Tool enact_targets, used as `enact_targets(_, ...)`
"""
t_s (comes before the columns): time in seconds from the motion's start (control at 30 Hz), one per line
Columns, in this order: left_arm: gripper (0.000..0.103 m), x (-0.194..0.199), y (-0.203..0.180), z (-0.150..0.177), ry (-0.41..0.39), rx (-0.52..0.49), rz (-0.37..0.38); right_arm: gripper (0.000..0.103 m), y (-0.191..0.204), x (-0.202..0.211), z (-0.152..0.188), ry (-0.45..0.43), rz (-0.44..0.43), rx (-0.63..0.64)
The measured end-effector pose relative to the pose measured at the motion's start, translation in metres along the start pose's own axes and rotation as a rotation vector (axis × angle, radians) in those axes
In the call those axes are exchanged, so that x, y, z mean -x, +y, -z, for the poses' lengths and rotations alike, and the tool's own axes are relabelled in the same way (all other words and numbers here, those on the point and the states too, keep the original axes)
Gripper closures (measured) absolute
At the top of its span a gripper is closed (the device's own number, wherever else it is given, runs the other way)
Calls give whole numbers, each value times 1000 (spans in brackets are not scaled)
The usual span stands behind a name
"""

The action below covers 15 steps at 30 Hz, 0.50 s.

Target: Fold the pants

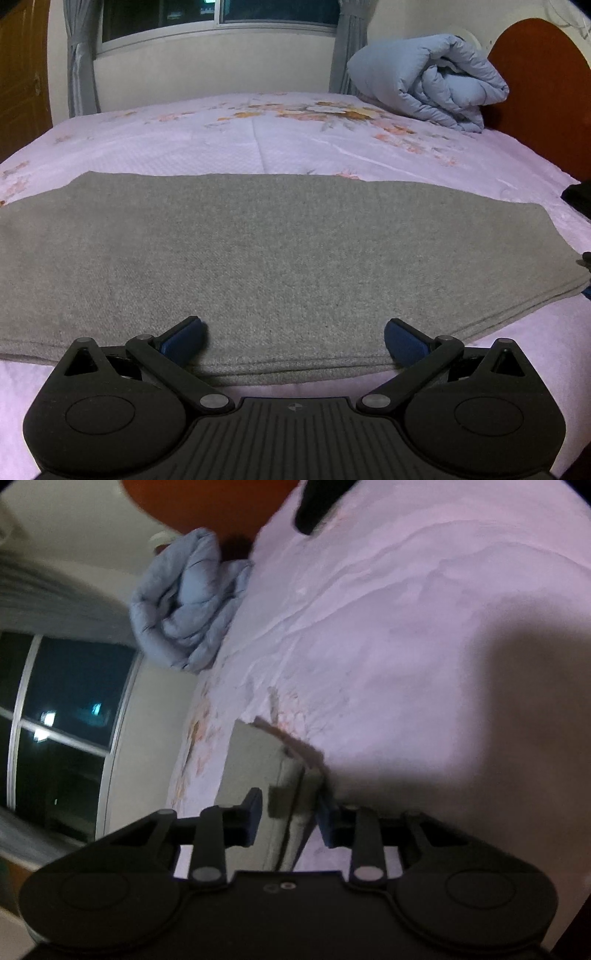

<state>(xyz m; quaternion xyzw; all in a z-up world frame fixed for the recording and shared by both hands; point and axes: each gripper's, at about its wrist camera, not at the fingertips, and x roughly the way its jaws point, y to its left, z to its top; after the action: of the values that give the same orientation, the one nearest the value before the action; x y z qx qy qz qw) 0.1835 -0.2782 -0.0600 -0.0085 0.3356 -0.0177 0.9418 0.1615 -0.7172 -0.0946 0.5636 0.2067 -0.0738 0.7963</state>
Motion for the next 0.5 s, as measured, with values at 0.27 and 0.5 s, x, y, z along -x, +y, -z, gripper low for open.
enact_targets(0.27, 0, 0, -10, -3, 16, 22, -23, 79, 6, -7, 4, 0, 35, 45)
enact_targets(0.5, 0, -5, -15, 4, -5, 14, -57, 76, 15, -14, 1, 36, 65, 120)
